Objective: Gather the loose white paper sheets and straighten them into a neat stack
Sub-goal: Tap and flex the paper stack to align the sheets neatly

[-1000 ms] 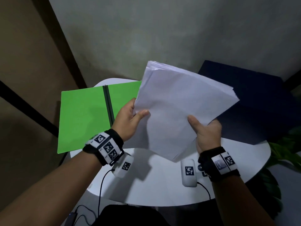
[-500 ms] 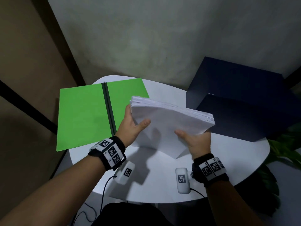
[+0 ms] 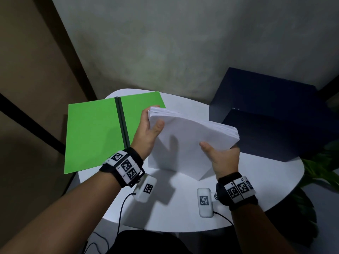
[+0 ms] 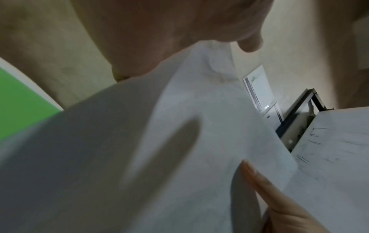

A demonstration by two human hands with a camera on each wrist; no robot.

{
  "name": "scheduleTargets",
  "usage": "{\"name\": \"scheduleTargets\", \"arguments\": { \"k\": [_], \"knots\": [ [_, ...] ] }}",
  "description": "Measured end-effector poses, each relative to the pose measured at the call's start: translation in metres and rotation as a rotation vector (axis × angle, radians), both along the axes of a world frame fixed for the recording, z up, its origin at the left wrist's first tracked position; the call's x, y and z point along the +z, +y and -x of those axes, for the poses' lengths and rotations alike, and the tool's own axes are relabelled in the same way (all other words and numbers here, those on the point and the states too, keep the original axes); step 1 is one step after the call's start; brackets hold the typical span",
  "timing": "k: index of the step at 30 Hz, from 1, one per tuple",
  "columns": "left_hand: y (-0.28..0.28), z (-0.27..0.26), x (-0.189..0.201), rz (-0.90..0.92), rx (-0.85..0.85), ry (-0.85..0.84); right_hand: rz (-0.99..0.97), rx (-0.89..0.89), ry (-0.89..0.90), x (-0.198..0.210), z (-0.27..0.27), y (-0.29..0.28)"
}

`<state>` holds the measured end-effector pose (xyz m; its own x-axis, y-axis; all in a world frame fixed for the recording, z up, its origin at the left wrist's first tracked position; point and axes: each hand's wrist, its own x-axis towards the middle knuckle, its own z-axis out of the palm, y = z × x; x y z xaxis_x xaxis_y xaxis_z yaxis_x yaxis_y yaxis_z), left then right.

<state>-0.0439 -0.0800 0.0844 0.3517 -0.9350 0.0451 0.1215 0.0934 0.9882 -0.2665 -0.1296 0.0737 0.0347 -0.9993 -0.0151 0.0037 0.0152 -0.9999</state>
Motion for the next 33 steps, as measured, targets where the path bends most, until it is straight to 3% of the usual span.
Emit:
{"name": "scheduleTargets", "arguments": {
  "k": [3,6,8,10,13,16,18,21,23,27,30,33],
  "knots": [
    [0.002,-0.006,0.014,0.038,0.102,-0.236,-0.030,-0.024,-0.018,0.003,0.000,-0.001],
    [0.007,-0.006,0.052,0.216,0.259,-0.854,0.010,0.006,0.003,0.017,-0.007,-0.002],
    [0.004,0.002,0.083,0.137,0.146,-1.315,0.131,0.094,0.040,0.028,-0.017,-0.003],
    [-0.002,0.010,0.096,0.005,-0.007,-1.513,0.272,0.159,0.139,0.037,-0.027,-0.006],
    [-0.001,0.001,0.091,-0.044,-0.020,-1.289,0.376,0.033,0.350,0.030,-0.026,-0.009],
    [0.007,-0.026,0.085,0.041,0.091,-1.035,0.233,-0.298,0.527,0.004,0.001,-0.009],
    [0.011,-0.047,0.078,0.061,0.103,-0.735,0.018,-0.321,0.385,-0.015,0.017,-0.012],
    [0.009,-0.067,0.060,0.043,0.104,-0.381,-0.150,-0.145,0.004,-0.029,0.027,-0.024],
    [0.007,-0.066,0.039,0.012,0.166,-0.307,-0.154,-0.082,-0.004,-0.024,0.025,-0.026],
    [0.020,-0.042,-0.005,-0.032,0.318,-0.355,-0.032,-0.132,0.082,-0.021,0.024,-0.014],
    [0.042,-0.033,-0.036,-0.108,0.283,-0.218,-0.081,-0.159,0.097,-0.038,0.029,0.007],
    [0.058,-0.035,-0.065,-0.269,0.198,-0.232,-0.199,-0.157,0.170,-0.059,0.032,0.021]
  ]
}}
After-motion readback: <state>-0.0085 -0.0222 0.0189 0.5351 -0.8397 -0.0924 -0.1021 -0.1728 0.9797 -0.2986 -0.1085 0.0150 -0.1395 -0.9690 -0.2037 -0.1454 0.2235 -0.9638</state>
